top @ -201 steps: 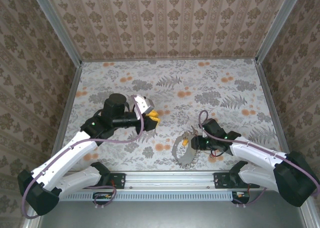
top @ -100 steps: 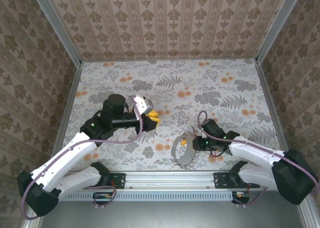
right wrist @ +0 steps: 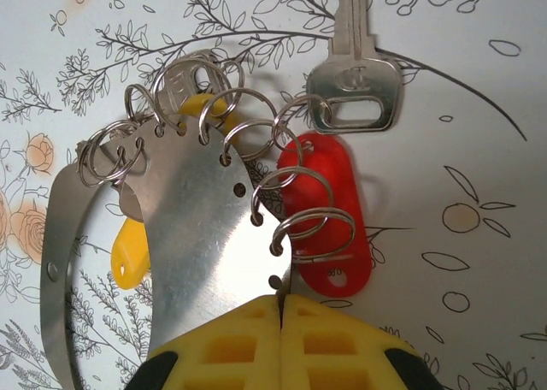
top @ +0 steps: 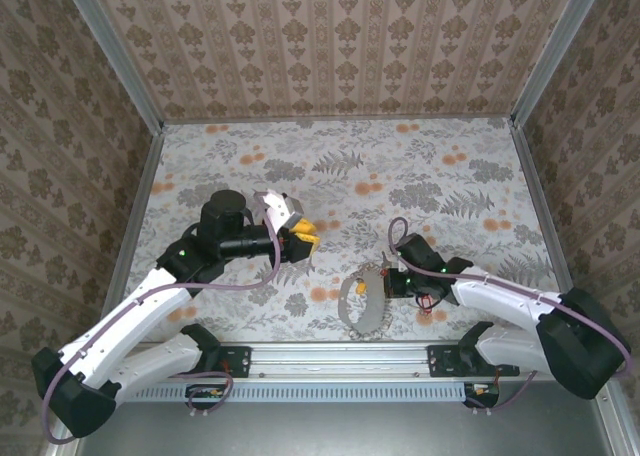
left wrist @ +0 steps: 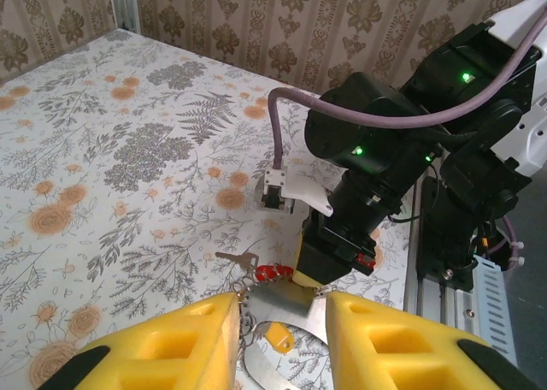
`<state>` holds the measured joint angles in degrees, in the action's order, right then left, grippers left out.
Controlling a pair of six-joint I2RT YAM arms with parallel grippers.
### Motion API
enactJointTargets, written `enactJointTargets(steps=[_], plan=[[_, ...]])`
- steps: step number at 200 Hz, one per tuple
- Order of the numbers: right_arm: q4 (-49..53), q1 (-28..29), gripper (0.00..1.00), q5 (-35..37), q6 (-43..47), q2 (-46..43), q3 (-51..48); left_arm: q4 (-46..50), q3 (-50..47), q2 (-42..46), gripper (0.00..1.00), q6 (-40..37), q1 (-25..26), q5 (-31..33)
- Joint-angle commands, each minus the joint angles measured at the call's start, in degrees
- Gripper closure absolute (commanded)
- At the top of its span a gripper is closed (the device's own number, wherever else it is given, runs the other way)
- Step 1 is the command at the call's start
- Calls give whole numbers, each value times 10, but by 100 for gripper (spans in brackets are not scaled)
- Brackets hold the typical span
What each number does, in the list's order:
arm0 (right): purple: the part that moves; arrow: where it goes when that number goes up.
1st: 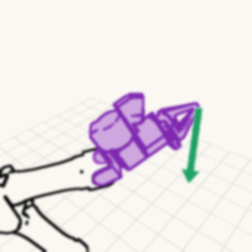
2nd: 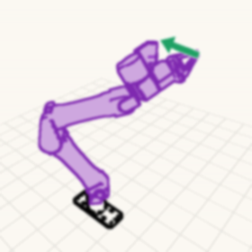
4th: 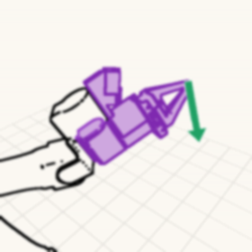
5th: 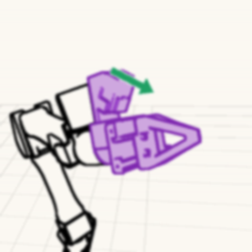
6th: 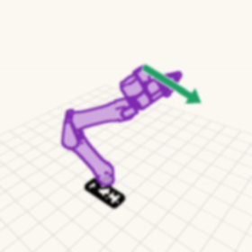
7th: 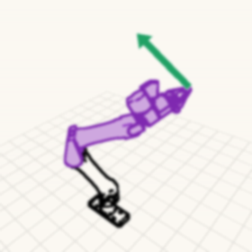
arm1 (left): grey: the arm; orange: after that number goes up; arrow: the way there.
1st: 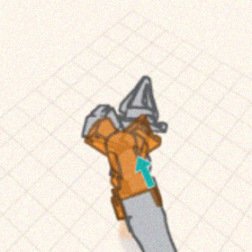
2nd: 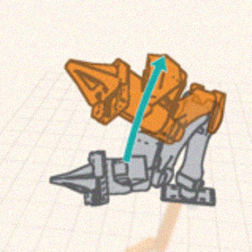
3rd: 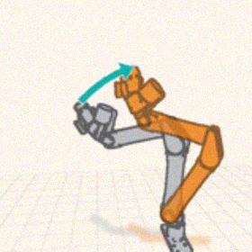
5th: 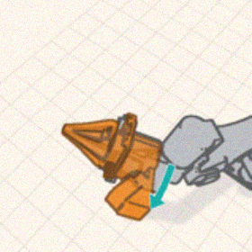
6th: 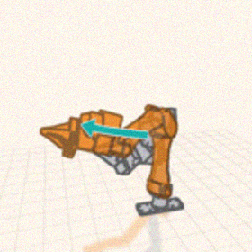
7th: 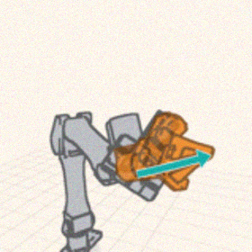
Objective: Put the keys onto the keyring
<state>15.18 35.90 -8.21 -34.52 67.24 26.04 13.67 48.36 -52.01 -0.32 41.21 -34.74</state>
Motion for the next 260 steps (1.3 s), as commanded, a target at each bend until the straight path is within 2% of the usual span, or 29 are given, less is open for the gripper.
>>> enactJointTargets(steps=[1, 60, 85, 116, 124, 186, 260], plan=[[0, 4, 100, -11, 17, 26, 30, -4, -4, 6, 67, 13, -4, -1], [-89, 5, 100, -58, 50, 112, 117, 38, 8, -35, 66, 23, -8, 45], [-147, 4, 100, -99, 36, 164, 145, 38, 5, -59, 66, 44, -20, 50], [-173, 4, 100, -132, 31, 217, 164, 50, -1, -96, 66, 61, -27, 65], [-171, 4, 100, -132, 33, 220, 162, 48, -4, -105, 66, 66, -29, 68], [-94, 4, 75, -97, 86, 207, 167, 23, -16, -174, 66, 87, -36, 57], [-49, -1, 72, -84, 132, 219, 188, 5, -34, -209, 68, 101, -38, 42]])
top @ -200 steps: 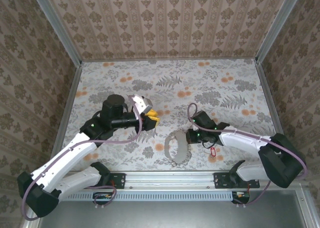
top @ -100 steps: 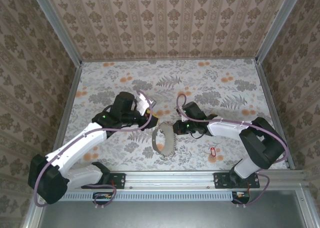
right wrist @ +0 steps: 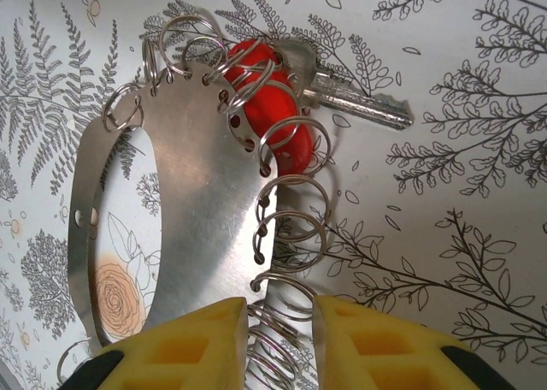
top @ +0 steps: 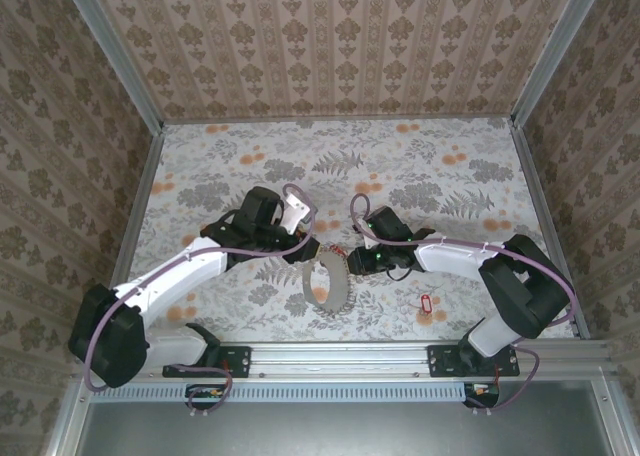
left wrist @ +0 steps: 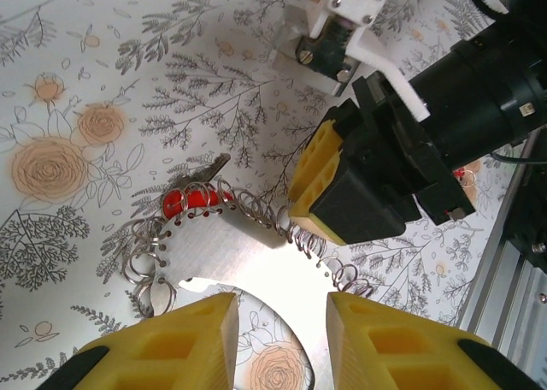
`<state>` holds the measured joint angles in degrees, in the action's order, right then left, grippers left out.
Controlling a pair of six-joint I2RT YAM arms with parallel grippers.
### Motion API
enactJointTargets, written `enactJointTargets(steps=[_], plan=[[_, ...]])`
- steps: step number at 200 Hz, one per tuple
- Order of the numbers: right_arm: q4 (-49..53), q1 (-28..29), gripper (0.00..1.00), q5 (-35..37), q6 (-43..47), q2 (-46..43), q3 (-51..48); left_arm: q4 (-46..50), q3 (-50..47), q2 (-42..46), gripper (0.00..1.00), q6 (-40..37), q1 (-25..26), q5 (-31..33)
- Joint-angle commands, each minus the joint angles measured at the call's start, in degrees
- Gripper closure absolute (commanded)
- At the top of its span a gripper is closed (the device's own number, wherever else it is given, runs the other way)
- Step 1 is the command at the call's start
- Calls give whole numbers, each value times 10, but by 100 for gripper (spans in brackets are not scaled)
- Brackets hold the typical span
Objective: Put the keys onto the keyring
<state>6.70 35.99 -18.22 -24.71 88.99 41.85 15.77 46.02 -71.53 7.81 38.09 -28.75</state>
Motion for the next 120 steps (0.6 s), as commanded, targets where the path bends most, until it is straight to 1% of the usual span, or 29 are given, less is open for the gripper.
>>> enactJointTargets(steps=[1, 20, 43, 84, 120], plan=[[37, -2, 72, 17, 35, 1, 31, -17, -11, -13, 68, 20, -6, -19], [57, -4, 70, 30, 55, 9, 46, -27, -17, -21, 70, 27, -6, -25], [78, -7, 63, 25, 83, 42, 84, -38, -18, -28, 70, 32, -7, -29], [75, -14, 55, -8, 94, 101, 128, -50, -15, -37, 69, 38, -8, -39], [73, -15, 52, -23, 99, 120, 137, -64, -22, -46, 69, 47, -11, -52]])
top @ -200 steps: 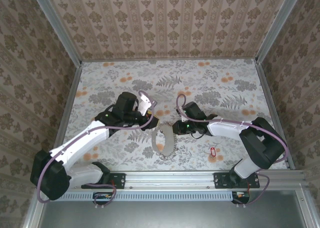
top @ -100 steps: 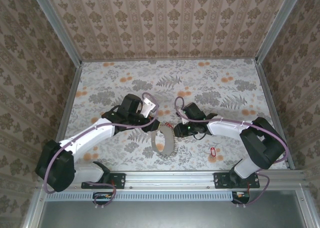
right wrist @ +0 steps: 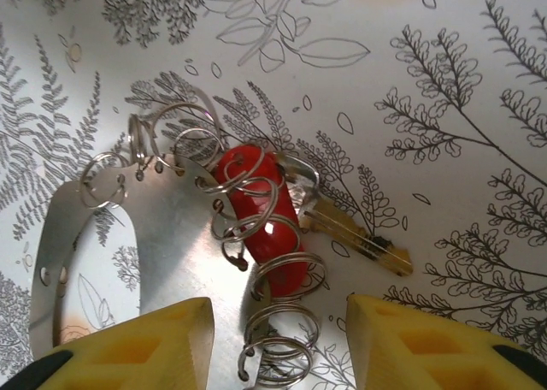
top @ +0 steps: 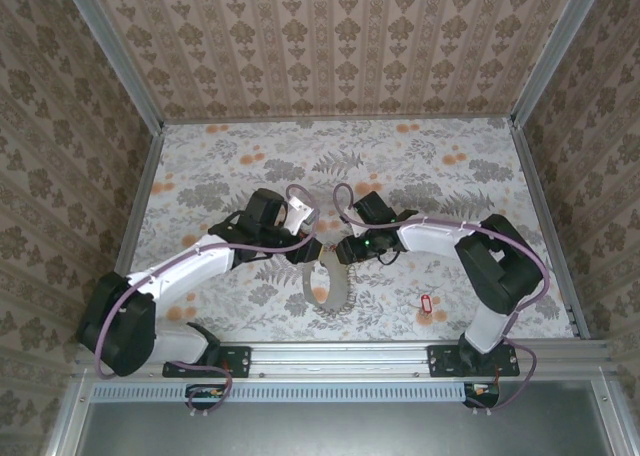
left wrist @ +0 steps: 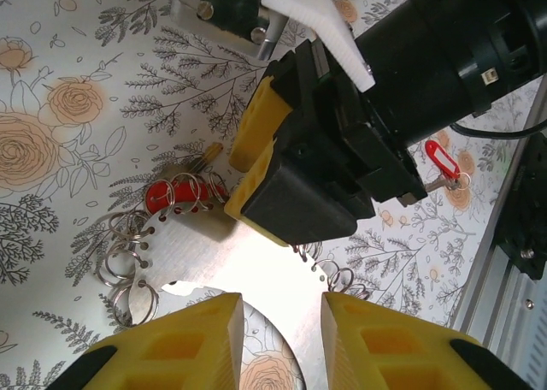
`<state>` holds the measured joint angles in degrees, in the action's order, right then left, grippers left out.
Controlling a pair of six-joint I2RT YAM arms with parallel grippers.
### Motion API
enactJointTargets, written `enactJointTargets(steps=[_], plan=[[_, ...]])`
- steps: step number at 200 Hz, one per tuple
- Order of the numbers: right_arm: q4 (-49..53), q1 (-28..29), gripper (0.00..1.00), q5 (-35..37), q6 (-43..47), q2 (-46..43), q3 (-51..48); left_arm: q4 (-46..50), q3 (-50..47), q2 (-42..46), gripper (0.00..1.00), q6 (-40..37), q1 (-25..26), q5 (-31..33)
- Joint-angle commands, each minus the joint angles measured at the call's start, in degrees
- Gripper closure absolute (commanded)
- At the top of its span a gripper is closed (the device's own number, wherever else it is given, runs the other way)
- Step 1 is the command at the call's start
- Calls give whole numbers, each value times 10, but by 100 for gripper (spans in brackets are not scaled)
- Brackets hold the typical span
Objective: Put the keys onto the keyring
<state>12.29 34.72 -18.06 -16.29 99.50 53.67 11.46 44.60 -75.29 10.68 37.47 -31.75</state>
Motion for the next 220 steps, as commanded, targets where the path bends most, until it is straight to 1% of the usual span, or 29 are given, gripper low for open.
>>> enactJointTargets(steps=[1, 53, 99, 106, 132, 190, 220], plan=[[17, -3, 52, -26, 15, 15, 19, -21, -8, -9, 69, 19, -5, -22], [6, -3, 51, -84, 14, 18, 10, -63, -49, -25, 69, 58, -6, -46], [8, -3, 54, -105, 17, 2, -4, -93, -67, -42, 71, 85, -14, -46], [9, -3, 55, -107, 17, 0, -6, -94, -68, -43, 72, 87, -15, -63], [13, -3, 58, -105, 18, -7, -14, -95, -71, -52, 72, 90, -17, -65], [24, -3, 61, -96, 20, -29, -36, -101, -70, -56, 73, 94, -18, -67], [27, -3, 65, -92, 21, -34, -41, -101, -70, -56, 73, 95, -18, -68]])
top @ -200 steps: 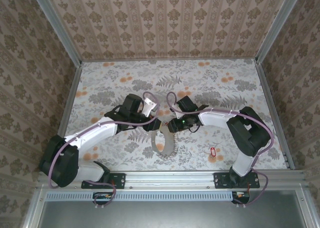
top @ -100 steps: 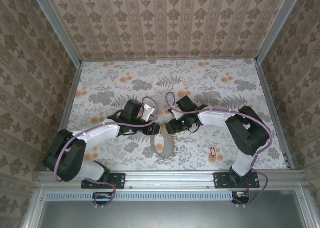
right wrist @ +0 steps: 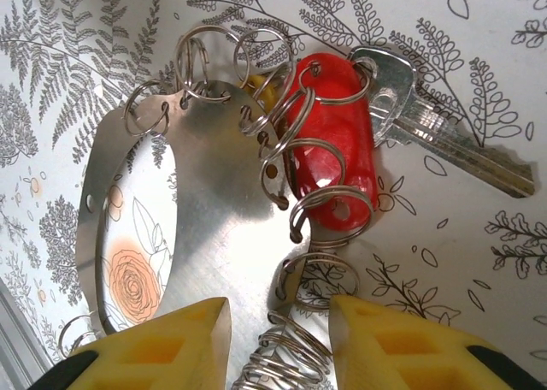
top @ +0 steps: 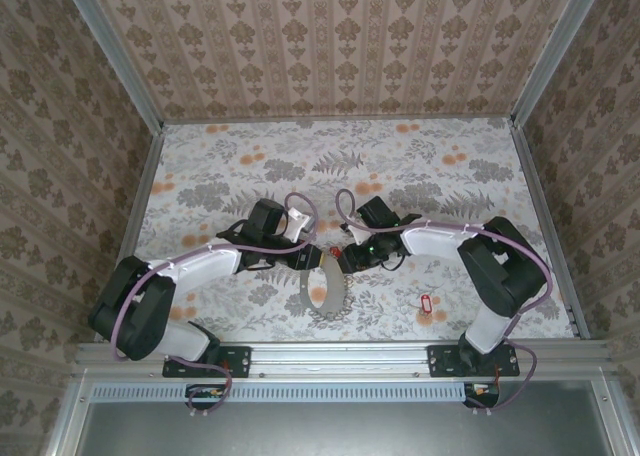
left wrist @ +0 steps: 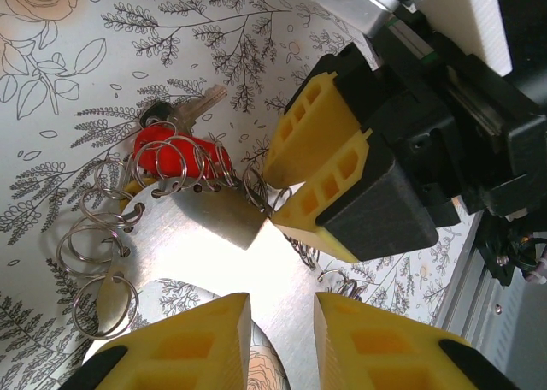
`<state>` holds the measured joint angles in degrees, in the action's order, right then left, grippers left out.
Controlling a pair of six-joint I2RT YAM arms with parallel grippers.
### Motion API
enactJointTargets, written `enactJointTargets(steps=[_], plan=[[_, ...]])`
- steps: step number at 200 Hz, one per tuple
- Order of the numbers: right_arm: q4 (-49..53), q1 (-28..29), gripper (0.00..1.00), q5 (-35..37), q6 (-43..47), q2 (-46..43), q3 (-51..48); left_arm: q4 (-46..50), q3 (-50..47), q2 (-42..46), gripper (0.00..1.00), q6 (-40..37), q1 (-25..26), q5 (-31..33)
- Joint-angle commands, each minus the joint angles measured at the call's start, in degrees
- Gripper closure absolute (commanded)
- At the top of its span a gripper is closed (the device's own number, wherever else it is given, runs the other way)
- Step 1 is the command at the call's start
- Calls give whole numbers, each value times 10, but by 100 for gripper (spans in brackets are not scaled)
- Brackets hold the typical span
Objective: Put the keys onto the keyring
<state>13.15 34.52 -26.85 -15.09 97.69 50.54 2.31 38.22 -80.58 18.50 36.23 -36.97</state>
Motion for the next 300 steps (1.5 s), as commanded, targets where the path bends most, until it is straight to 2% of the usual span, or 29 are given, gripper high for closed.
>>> enactJointTargets(steps=[1, 34, 117, 188, 244, 281, 300], plan=[[19, -2, 65, -4, 9, -16, -10, -10, -6, -4, 74, 17, -5, -15], [21, -1, 71, -2, 9, -19, -15, -9, -6, 0, 74, 16, -6, -16], [31, -2, 72, -2, 11, -19, -21, -13, -7, 0, 74, 17, -5, -18], [15, -9, 86, -45, 11, -17, -12, -10, -8, -1, 74, 16, -4, -16], [25, -9, 85, -46, 16, -15, -14, -11, -7, 1, 74, 17, -4, -18], [27, -9, 80, -54, 16, -19, -14, -11, -8, 2, 74, 18, -4, -17], [27, -9, 81, -51, 12, -27, -21, -12, -9, 4, 74, 18, -4, -16]])
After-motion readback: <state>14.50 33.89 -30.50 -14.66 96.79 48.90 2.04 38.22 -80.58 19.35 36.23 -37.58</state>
